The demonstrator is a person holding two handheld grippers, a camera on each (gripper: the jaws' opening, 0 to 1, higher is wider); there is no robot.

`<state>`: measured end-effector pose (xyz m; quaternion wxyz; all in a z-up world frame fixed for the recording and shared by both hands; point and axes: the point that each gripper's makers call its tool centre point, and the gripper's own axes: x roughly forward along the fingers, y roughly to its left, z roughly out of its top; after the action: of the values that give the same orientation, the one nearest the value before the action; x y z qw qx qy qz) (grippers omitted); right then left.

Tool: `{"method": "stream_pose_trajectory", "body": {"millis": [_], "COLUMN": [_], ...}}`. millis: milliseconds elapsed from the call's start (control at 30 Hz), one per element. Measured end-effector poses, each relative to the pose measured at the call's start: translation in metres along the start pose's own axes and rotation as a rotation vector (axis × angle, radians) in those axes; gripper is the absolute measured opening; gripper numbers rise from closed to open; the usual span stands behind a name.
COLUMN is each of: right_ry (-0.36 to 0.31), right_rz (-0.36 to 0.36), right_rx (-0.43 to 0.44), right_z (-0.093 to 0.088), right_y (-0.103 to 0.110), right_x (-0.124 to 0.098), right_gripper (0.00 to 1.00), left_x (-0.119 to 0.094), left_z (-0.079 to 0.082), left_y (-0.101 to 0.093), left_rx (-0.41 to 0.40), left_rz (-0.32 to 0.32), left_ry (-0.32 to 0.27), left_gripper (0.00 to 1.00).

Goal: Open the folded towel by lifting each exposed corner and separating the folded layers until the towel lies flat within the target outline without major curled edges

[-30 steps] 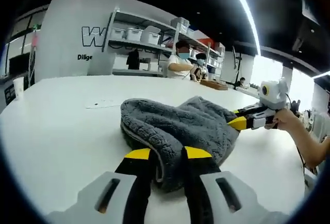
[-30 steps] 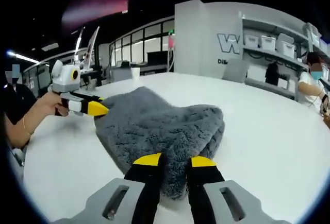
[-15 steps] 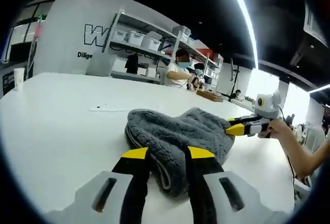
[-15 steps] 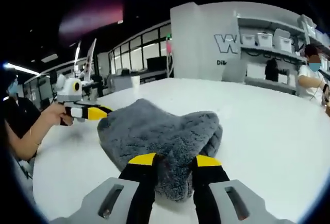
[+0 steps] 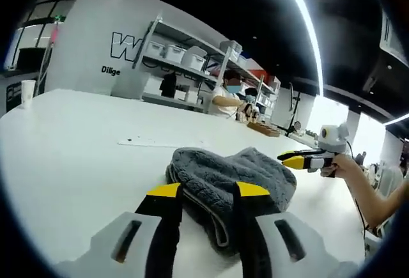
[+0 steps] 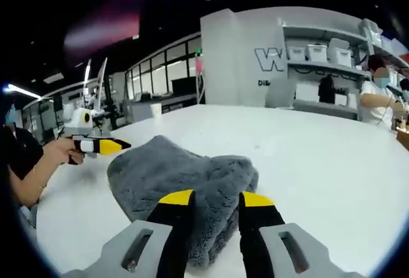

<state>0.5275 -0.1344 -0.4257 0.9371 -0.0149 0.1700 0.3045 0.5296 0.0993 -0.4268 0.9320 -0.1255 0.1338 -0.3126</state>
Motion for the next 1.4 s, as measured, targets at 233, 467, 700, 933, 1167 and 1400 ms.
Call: {"method": "stream_pose_trajectory", "body": {"millis": [233,467,700,933,1167,1400], "right_ry": [-0.008,-0.016,0.01,0.01,0.002,0.023], "right_rz": [-0.012,-0.036,-0.029,-0.037,-0.051,-0.059], "right_rx": [-0.003,-0.001,0.028,0.025,0.045,0.052], "right_z": [0.003,0.008,0.0,0.003,0.01,0.004], "right_y": [-0.004,-0.018,-0.024,-0.027,-0.033,-0.041], "right_x": [0.008,0.015,0.029,0.041,0.053,0.06], "right_gripper": [0.22,0.22,0.23,0.27,0.27,0.27], "left_x": [0.007,0.019,0.027,0.03,0.038,0.045], "left_z": [0.004,0.002,0.0,0.0,0.01,0.002], "left_y": [0.005,-0.001,-0.006,0.006,0.011,0.014], "left_rx": [0.013,0.027,0.059,0.058,0.044,0.04], "left_rz": [0.004,-0.02,-0.045,-0.012,0.001,0.006], "left_ry": [-0.001,0.015,0.04,0.051,0.032,0.058], "left_gripper": [0.31,0.32,0.32,0.33,0.35,0.38]}}
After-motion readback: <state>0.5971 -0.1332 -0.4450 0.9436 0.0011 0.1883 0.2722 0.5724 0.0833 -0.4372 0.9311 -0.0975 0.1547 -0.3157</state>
